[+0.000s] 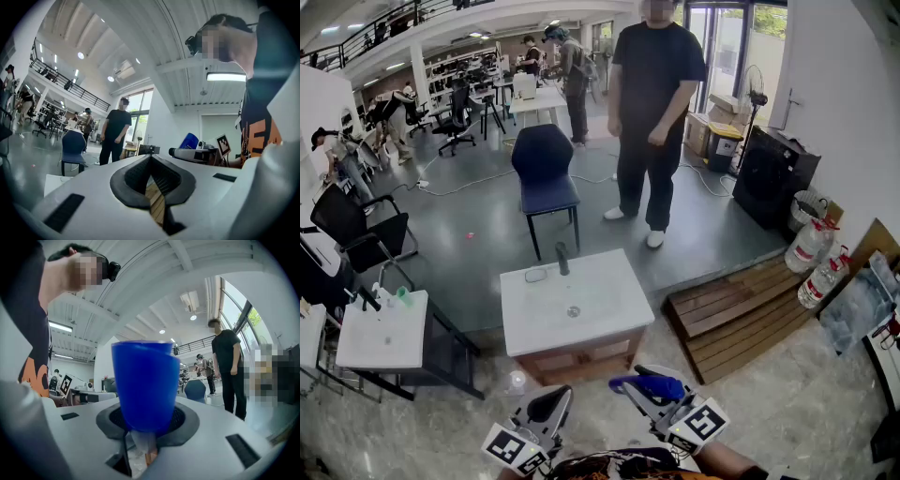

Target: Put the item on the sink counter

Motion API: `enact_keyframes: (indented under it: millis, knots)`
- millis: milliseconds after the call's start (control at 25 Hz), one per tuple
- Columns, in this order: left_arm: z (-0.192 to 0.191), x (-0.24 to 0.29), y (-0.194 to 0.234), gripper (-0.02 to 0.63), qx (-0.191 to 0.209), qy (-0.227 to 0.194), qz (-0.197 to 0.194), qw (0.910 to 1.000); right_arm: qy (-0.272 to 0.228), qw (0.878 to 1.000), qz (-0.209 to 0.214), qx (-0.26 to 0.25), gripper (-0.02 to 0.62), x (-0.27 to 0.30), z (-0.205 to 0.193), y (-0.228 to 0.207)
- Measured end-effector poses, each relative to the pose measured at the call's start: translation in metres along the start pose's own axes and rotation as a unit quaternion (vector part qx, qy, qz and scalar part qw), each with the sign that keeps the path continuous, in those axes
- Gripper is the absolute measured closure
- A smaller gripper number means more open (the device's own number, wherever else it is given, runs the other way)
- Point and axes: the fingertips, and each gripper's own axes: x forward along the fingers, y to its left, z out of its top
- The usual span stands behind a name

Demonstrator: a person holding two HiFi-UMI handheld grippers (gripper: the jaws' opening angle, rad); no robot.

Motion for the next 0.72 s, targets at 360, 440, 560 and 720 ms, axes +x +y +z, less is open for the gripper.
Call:
enact_keyframes:
  millis: [360, 440, 560, 720]
  knots:
    - [-0.005, 0.009, -0.012, 0.591, -0.001, 0.001, -0.001, 1.0000, 0.000, 1.000, 0.002, -0.004, 0.449, -0.010, 0.000, -0.008]
    - [-0.007, 0.009, -0.012, 0.591, -0.002, 0.003, 0.000, 1.0000, 0.001, 1.000, 0.002, -0.003, 0.449, -0.011, -0.002, -0.008]
    - [-0.007, 0.008, -0.011, 0.591, -0.002, 0.005, 0.000, 1.0000, -0.001, 1.000, 0.005, 0.006, 0.449, -0.010, -0.001, -0.007]
    - [-0.007, 0.014, -0.013, 0.591, 0.000, 0.008, -0.001, 1.0000, -0.017, 1.000, 0.008, 0.022, 0.449, -0.014, 0.007, -0.010]
